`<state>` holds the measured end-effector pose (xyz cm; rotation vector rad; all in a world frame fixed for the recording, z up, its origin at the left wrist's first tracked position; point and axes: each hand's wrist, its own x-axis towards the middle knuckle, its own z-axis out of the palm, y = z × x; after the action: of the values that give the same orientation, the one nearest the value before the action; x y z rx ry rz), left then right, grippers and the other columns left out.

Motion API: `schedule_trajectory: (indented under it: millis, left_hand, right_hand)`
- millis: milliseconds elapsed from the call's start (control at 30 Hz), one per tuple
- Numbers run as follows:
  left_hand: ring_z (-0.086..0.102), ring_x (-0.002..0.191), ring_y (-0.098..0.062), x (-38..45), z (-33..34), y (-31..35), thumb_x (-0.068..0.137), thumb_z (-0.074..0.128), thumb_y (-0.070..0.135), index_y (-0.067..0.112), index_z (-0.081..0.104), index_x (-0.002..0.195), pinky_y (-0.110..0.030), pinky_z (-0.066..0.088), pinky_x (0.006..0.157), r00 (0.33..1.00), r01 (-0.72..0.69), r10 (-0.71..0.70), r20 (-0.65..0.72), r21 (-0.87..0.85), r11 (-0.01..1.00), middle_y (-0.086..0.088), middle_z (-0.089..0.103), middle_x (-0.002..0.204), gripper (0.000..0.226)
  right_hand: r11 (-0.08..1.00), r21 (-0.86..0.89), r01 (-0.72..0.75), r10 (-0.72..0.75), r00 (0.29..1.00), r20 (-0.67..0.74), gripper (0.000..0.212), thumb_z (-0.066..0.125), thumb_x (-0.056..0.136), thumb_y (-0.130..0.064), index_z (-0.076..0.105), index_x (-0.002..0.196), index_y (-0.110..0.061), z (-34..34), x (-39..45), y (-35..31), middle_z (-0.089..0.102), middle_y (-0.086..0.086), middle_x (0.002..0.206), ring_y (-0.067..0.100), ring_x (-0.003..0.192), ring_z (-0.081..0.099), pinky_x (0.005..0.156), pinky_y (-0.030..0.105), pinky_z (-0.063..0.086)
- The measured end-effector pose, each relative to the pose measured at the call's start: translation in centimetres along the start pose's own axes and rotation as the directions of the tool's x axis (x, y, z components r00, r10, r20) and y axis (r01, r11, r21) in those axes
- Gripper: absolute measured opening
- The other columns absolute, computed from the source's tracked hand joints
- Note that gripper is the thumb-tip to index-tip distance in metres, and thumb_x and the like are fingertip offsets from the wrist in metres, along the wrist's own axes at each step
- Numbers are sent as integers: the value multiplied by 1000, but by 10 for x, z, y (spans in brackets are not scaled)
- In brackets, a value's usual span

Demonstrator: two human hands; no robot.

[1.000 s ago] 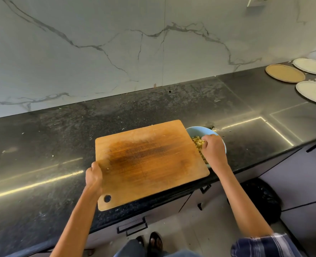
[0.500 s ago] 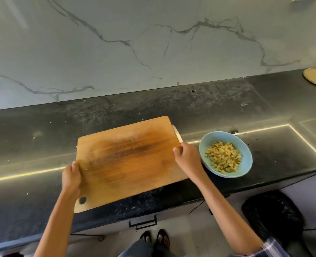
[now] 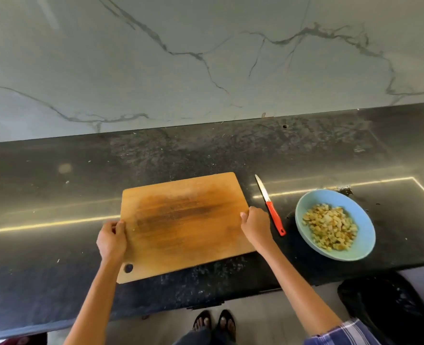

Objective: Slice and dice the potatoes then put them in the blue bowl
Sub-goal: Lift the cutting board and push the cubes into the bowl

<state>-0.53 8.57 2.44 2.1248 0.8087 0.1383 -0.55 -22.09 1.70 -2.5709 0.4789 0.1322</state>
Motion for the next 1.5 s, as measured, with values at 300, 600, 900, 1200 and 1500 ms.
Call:
schedule_trajectory:
  millis: [300, 600, 900, 1200, 1500]
  left_hand:
    - [46, 68, -26, 24, 11, 17, 87, 58, 4, 22, 56, 61, -33, 37, 64, 989, -71, 44, 139, 197, 978, -9, 50, 69, 31]
    - [45, 72, -25, 28, 12, 16, 89, 57, 1, 26, 40, 53, -32, 37, 71, 993, -61, 48, 105, 132, 989, -4, 47, 72, 46]
    - [44, 71, -32, 24, 26, 16, 88, 43, -4, 2, 56, 68, -43, 44, 69, 997, -79, 71, 42, 247, 966, -23, 58, 79, 24]
    - [37, 113, -43, 2, 39, 20, 89, 46, 8, 7, 45, 134, -53, 34, 92, 988, -150, 152, 20, 337, 929, -26, 41, 130, 45]
    - [37, 117, -42, -10, 41, 18, 91, 45, 8, 7, 47, 132, -54, 31, 96, 975, -218, 223, 20, 314, 924, -24, 43, 132, 41]
  right_hand:
    - [985, -68, -159, 158, 987, -8, 28, 41, 101, -24, 61, 100, -5, 3, 11, -7, 59, 14, 111, 23, 102, 50, 78, 26, 35]
    - [991, -54, -118, 115, 991, -65, 31, 43, 99, -28, 62, 94, -4, 11, 7, -15, 45, 14, 120, 22, 107, 47, 89, 29, 43]
    - [992, -117, -36, 18, 988, -156, 15, 52, 94, -9, 63, 98, -1, -13, 13, 9, 54, 16, 109, 25, 102, 52, 80, 27, 45]
    - [985, -172, -22, -10, 983, -181, 24, 54, 91, -1, 58, 114, -1, -19, 4, 35, 58, 15, 108, 25, 101, 55, 82, 29, 47]
    - [991, -137, -2, -20, 987, -158, 21, 47, 95, -5, 58, 113, -3, -10, 11, 23, 57, 14, 112, 24, 106, 51, 87, 30, 47]
